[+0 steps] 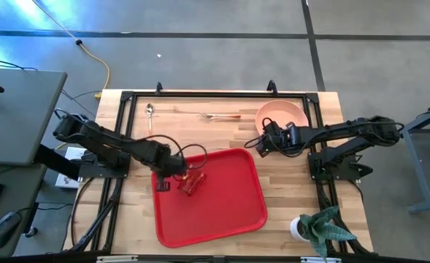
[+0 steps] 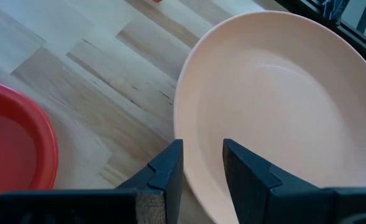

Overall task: Pick and place plate/cup/fork/spoon on tray
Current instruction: Adjust the red tray, then put the brown cup on the red tray

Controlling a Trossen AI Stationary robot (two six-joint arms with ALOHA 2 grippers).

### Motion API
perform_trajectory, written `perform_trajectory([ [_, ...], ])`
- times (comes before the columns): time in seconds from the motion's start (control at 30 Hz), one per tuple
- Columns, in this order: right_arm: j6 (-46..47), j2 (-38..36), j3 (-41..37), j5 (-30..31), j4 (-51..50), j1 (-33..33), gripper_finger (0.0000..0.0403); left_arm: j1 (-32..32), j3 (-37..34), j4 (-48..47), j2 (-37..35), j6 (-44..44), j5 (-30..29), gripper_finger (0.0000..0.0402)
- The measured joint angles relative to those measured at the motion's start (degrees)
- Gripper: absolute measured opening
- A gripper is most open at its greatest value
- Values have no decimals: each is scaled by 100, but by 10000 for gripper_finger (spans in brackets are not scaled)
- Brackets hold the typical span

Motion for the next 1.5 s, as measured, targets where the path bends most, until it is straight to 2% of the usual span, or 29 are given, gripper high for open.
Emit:
perform_trajectory([
  [0.17, -98, 0, 0, 4, 4, 0, 106, 88, -813, 640, 0, 148, 42, 43],
  [0.33, -94, 0, 0, 2, 0, 0, 106, 425, -1314, 1431, 0, 608, 143, 33],
  [0.53, -90, 0, 0, -3, 2, 0, 106, 1130, -1508, 1825, 0, 1373, -697, 14],
  [0.67, 13, 0, 0, -200, -24, 0, 106, 1604, -1505, 2216, 0, 1818, -662, 3],
  [0.83, 43, 2, 0, -280, -72, 131, 106, 1854, -1136, 1802, 0, 2126, -506, 2],
  [0.93, -6, 2, 0, -249, -49, 190, 106, 1969, -499, 1333, 2, 2455, -491, 3],
  [1.07, -138, 2, 0, -260, 72, 180, 106, 2179, 485, 1197, 2, 2997, -427, 8],
  [1.13, -148, 2, 0, -285, 74, 181, 106, 2340, 926, 1244, -1, 3302, -49, 16],
  [1.2, -156, 2, 0, -436, 60, 188, 106, 2549, 1208, 1271, 14, 3538, 589, 26],
  [1.37, -262, 2, 0, -557, -3, 264, 106, 3135, 1362, 1513, 348, 3802, 2243, 67],
  [1.5, -637, 2, 0, -547, 132, 319, 106, 3361, 1418, 1516, 893, 4113, 2731, 118],
])
